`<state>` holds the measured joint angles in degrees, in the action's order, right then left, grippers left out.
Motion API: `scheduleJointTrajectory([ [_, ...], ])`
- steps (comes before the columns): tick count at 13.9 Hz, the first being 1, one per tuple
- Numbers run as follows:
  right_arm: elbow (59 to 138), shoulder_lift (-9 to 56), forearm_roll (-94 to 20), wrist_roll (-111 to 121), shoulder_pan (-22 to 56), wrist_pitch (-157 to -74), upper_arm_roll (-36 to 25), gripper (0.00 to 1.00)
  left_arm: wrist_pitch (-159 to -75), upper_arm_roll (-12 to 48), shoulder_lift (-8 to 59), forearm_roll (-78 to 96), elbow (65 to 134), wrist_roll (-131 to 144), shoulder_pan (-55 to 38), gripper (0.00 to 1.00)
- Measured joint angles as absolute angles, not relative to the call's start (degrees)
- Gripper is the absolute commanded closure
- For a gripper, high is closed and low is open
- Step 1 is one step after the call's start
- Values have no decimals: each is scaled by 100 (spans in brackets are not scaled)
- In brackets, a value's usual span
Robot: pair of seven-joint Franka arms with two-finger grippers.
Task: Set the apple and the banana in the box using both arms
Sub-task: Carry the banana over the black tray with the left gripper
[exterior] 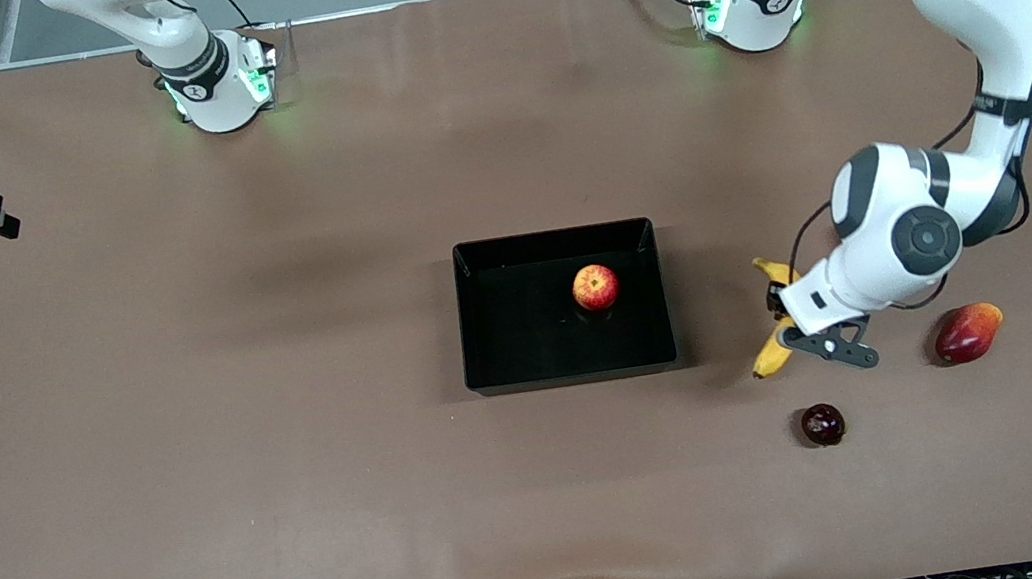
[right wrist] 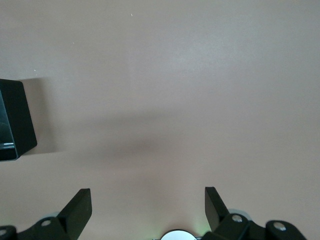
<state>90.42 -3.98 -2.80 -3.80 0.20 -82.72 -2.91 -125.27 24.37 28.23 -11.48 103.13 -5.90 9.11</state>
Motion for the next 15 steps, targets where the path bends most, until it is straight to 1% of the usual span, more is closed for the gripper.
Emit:
scheduleJointTrajectory([
  [3, 9016, -398, -47, -244, 21, -8292, -289, 0, -11581, 2681, 2271, -848, 9942, -387, 916, 100],
  [4, 8994, -399, -5, -186, 23, -8298, -289, 0, -11357, 2752, 2199, -713, 9749, -207, 913, 100],
  [6, 8956, -399, -1, -174, 26, -8298, -285, 0, -11195, 2898, 2196, -513, 9455, 409, 864, 100],
  [9, 8953, -388, -105, -174, 26, -8299, -289, 0, -11189, 2962, 2412, -451, 9181, 1957, 373, 100],
  [15, 8954, -295, -117, -171, 25, -8381, -295, 0, -11297, 2903, 3367, -513, 8402, 4536, -954, 100],
])
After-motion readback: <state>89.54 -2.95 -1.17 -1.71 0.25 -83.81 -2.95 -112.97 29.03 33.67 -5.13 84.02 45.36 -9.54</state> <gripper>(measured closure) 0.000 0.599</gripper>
